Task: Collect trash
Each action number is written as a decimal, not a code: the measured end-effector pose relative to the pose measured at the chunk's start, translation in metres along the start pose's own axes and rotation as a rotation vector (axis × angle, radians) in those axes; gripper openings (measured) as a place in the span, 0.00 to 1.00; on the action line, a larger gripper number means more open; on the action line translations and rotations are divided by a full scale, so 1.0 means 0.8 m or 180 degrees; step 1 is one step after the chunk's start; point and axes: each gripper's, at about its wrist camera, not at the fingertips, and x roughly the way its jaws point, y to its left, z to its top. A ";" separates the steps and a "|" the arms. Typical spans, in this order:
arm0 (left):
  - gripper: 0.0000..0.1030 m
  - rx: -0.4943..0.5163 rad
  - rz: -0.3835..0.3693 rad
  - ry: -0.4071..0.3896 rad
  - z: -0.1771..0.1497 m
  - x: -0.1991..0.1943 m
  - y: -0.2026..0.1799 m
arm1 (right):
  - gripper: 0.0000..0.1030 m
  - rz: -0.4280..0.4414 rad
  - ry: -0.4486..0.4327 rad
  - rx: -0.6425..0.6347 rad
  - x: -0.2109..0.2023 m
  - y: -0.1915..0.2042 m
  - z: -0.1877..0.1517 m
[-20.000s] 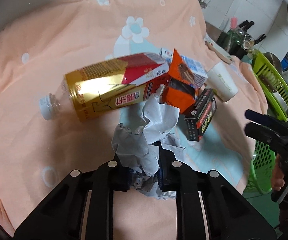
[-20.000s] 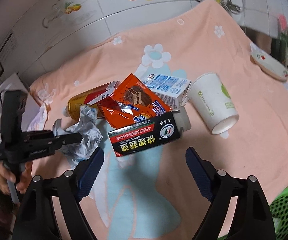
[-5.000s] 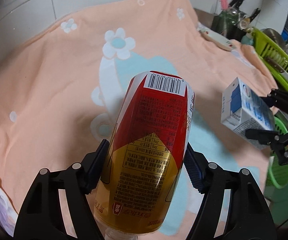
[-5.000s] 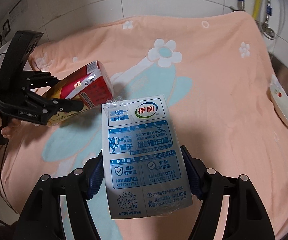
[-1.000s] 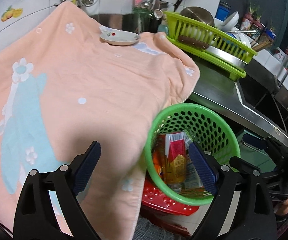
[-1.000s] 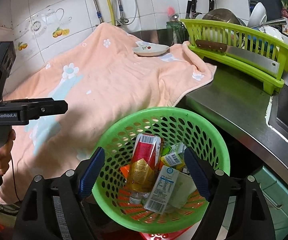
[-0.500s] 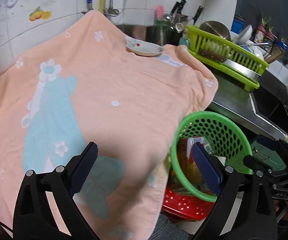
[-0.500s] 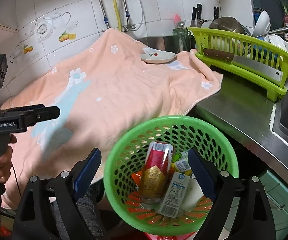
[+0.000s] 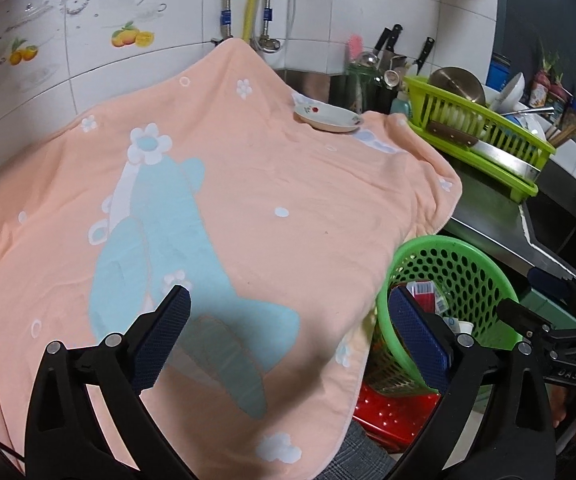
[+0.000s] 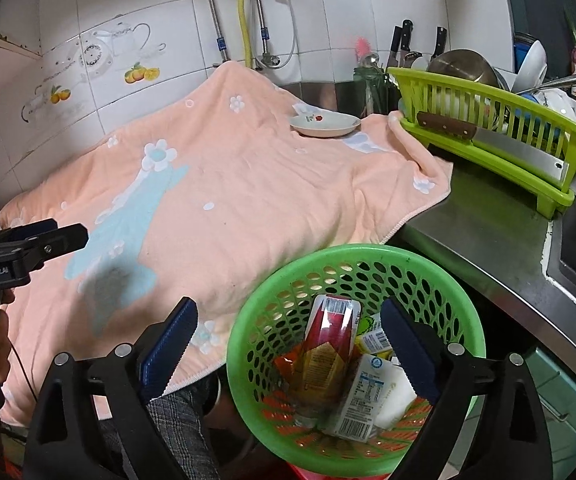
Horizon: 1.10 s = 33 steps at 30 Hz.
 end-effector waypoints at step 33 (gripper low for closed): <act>0.95 -0.0043 0.0300 -0.0352 -0.006 -0.025 0.001 | 0.90 -0.0496 -0.0276 -0.0122 -0.027 0.023 0.005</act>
